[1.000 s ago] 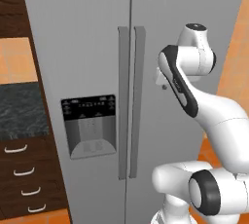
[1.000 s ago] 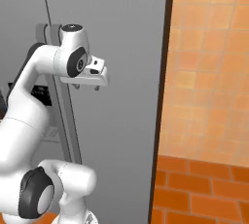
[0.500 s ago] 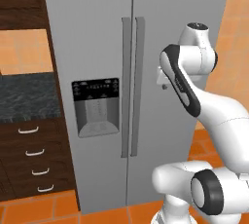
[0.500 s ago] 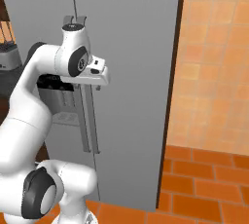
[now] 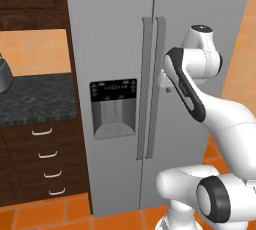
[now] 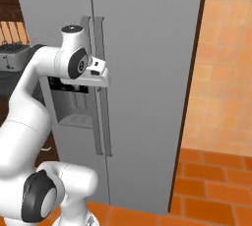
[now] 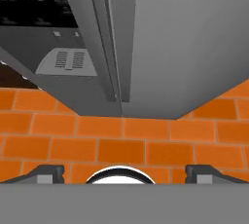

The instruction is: Take the strawberry from the fridge and place it on top of the pancake, located on the dining counter.

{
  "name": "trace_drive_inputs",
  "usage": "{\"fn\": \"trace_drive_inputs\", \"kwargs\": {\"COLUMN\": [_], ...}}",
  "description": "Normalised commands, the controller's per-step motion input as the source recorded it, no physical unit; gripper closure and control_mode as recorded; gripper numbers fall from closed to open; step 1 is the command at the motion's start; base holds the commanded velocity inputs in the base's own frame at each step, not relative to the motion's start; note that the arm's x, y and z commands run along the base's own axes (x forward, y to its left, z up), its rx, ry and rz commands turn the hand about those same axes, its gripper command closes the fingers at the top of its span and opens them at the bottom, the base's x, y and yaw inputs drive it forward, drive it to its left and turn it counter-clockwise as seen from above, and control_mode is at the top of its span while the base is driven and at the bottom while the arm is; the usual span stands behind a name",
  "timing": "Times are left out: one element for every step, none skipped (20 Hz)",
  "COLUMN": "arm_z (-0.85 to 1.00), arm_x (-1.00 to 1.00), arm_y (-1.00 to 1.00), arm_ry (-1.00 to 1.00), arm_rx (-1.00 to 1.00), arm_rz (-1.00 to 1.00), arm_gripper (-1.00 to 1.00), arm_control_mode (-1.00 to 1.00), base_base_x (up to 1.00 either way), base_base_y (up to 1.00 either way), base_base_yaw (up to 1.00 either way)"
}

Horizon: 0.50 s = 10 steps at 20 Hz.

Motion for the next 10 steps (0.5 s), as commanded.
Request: {"fn": "trace_drive_inputs", "kwargs": {"arm_z": [0.0, 0.0, 0.0, 0.0, 0.0, 0.0, 0.0, 0.0, 0.0, 0.0], "arm_x": [0.0, 0.0, 0.0, 0.0, 0.0, 0.0, 0.0, 0.0, 0.0, 0.0], "arm_y": [0.0, 0.0, 0.0, 0.0, 0.0, 0.0, 0.0, 0.0, 0.0, 0.0], "arm_ry": [0.0, 0.0, 0.0, 0.0, 0.0, 0.0, 0.0, 0.0, 0.0, 0.0], "arm_rx": [0.0, 0.0, 0.0, 0.0, 0.0, 0.0, 0.0, 0.0, 0.0, 0.0], "arm_rz": [0.0, 0.0, 0.0, 0.0, 0.0, 0.0, 0.0, 0.0, 0.0, 0.0], "arm_gripper": [-1.0, -1.0, -1.0, -1.0, -1.0, -1.0, -1.0, -1.0, -1.0, -1.0], "arm_control_mode": [1.0, 1.0, 1.0, 1.0, 1.0, 1.0, 1.0, 1.0, 1.0, 1.0], "base_base_x": [0.0, 0.0, 0.0, 0.0, 0.0, 0.0, 0.0, 0.0, 0.0, 0.0], "base_base_y": [0.37, 0.38, 0.39, 0.36, 0.32, 0.26, 0.21, 0.1, 0.0, 0.0], "base_base_yaw": [0.0, 0.0, 0.0, 0.0, 0.0, 0.0, 0.0, 0.0, 0.0, 0.0]}}
